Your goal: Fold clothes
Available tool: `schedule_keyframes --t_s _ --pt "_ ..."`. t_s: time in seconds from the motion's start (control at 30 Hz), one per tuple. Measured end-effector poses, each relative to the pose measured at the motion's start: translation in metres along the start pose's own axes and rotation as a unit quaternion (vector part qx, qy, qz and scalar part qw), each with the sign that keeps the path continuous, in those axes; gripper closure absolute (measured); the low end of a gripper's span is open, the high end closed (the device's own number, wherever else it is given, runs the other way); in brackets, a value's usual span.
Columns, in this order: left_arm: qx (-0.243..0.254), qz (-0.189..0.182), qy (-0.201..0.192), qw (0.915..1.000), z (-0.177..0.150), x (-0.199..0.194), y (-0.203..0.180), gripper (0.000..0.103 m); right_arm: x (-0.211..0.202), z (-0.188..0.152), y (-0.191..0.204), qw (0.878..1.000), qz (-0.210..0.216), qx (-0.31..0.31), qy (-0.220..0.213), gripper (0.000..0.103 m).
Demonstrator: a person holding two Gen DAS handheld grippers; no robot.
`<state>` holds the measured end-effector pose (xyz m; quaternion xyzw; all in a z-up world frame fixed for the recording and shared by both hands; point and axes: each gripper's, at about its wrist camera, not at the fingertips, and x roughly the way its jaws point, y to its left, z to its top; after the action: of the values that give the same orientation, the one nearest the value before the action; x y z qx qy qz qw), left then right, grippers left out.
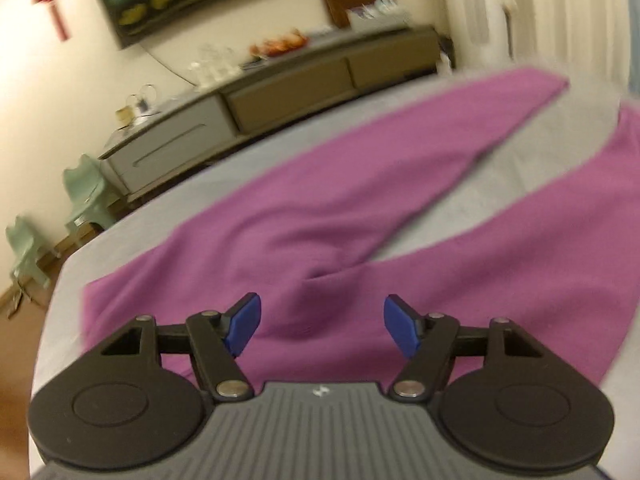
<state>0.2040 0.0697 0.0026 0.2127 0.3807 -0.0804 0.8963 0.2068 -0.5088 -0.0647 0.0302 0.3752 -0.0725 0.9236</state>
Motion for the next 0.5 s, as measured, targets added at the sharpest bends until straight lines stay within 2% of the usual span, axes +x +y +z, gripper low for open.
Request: schedule_keyframes --t_s 0.03,0.07,0.1,0.13,0.17,0.23,0.33,0.4,0.47,0.5 --pt "0.005 0.002 0.007 1.0 0.002 0.011 -0.006 0.036 0.001 0.0 0.001 1.0 0.006 0.001 0.002 0.055" --pt "0.008 0.005 0.013 0.9999 0.003 0.02 -0.011 0.037 0.002 0.0 0.002 1.0 0.011 0.002 0.004 0.071" --pt "0.006 0.008 0.017 0.9998 0.003 0.027 -0.012 0.038 0.002 0.002 0.003 1.0 0.016 0.005 0.007 0.094" --pt "0.002 0.012 0.019 0.9997 0.004 0.031 -0.01 0.041 0.001 0.004 0.005 1.0 0.022 0.007 0.009 0.097" --pt "-0.003 0.016 0.022 0.9996 0.005 0.035 -0.009 0.042 -0.001 0.007 0.007 1.0 0.025 0.004 0.006 0.098" --pt "-0.02 0.026 0.031 0.999 0.008 0.044 -0.002 0.064 -0.011 0.017 0.008 0.999 0.031 0.006 -0.02 0.098" --pt "-0.09 0.041 0.049 0.9939 0.019 0.06 0.023 0.064 -0.024 0.039 -0.005 0.994 0.053 0.068 -0.072 0.098" --pt "-0.124 0.06 0.056 0.9888 0.026 0.068 0.033 0.064 -0.007 0.043 -0.009 0.991 0.045 0.105 -0.066 0.097" --pt "-0.134 0.078 0.06 0.9861 0.035 0.07 0.033 0.063 0.011 0.047 -0.013 0.987 0.036 0.143 -0.058 0.075" --pt "-0.131 0.085 0.059 0.986 0.037 0.068 0.031 0.061 0.02 0.048 -0.012 0.987 0.031 0.15 -0.045 0.057"
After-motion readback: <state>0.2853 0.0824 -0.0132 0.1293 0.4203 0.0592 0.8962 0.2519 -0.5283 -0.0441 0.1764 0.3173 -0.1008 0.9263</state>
